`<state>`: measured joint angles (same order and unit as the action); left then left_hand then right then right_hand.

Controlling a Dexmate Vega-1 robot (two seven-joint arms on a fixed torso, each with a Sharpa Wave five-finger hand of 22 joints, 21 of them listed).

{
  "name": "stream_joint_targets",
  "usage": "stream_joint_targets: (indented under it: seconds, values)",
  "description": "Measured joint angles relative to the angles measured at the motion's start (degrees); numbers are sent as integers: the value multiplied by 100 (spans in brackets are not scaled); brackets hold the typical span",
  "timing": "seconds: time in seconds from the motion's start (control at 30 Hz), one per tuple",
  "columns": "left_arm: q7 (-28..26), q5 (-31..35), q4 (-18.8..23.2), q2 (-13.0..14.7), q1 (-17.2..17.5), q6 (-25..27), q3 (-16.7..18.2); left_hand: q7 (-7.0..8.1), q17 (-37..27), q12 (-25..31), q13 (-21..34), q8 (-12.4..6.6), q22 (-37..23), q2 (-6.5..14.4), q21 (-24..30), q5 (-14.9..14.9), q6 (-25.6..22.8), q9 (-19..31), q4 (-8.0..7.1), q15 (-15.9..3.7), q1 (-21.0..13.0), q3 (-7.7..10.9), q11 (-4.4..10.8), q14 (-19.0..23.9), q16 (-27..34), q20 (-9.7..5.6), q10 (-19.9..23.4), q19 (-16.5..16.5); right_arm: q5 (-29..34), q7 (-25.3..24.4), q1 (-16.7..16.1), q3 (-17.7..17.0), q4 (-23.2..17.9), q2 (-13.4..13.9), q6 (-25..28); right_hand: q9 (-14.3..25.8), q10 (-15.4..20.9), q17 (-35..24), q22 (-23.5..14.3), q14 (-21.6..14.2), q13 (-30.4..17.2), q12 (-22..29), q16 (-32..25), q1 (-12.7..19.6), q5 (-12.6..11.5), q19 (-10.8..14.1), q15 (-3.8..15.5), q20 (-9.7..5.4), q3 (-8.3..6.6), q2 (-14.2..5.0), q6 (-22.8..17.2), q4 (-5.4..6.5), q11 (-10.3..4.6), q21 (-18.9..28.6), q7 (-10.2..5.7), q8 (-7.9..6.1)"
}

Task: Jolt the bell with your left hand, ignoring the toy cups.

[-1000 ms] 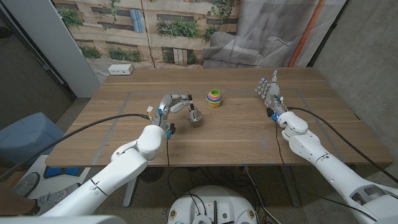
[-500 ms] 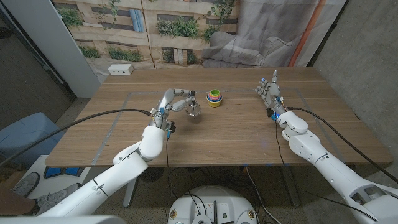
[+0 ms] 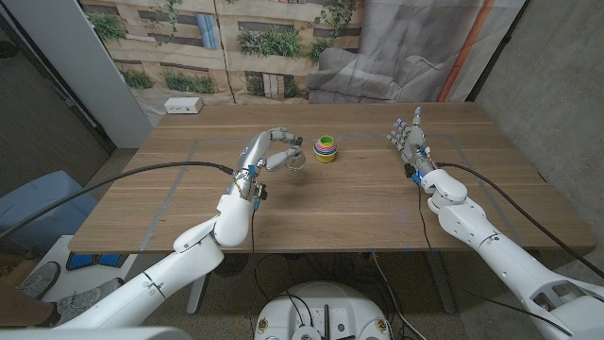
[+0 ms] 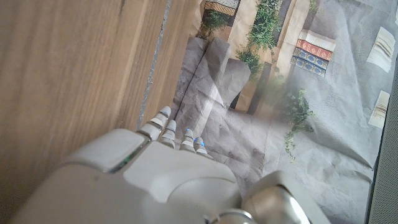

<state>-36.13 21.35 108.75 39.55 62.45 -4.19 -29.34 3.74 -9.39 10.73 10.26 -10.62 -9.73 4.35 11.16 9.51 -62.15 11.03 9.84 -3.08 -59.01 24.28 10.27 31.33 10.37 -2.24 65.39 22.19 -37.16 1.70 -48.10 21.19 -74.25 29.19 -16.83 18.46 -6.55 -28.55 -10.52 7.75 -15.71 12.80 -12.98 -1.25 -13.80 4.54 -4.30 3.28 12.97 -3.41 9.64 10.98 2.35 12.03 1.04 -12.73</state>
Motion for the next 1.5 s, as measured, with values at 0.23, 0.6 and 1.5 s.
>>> stream_joint_targets:
  seconds: [0.23,0.6,1.5]
  values:
    - [21,141,-68,-97,-1,-50,7,0,-9,-1,0,0,0,6,0,-3,0,1,5,10,7,-41,0,10,0,0,0,0,2,-2,0,0,2,-1,-2,0,0,0,0,0,0,0,0,0,0,0,0,0,0,0,0,0,0,0,0,0]
    - [346,-436,18,-379,141,336,181,0,7,-2,2,1,0,6,0,-5,0,5,5,10,7,-41,-1,10,0,0,1,0,6,-5,0,0,2,0,-4,0,0,0,0,0,0,0,0,0,0,0,0,0,0,0,0,0,0,0,0,0]
    - [750,-2556,635,-781,428,1769,610,0,6,8,30,-1,0,22,0,6,0,0,13,10,-12,-95,-1,10,0,0,1,0,6,-2,0,0,-3,1,-4,0,0,0,0,0,0,0,0,0,0,0,0,0,0,0,0,0,0,0,0,0]
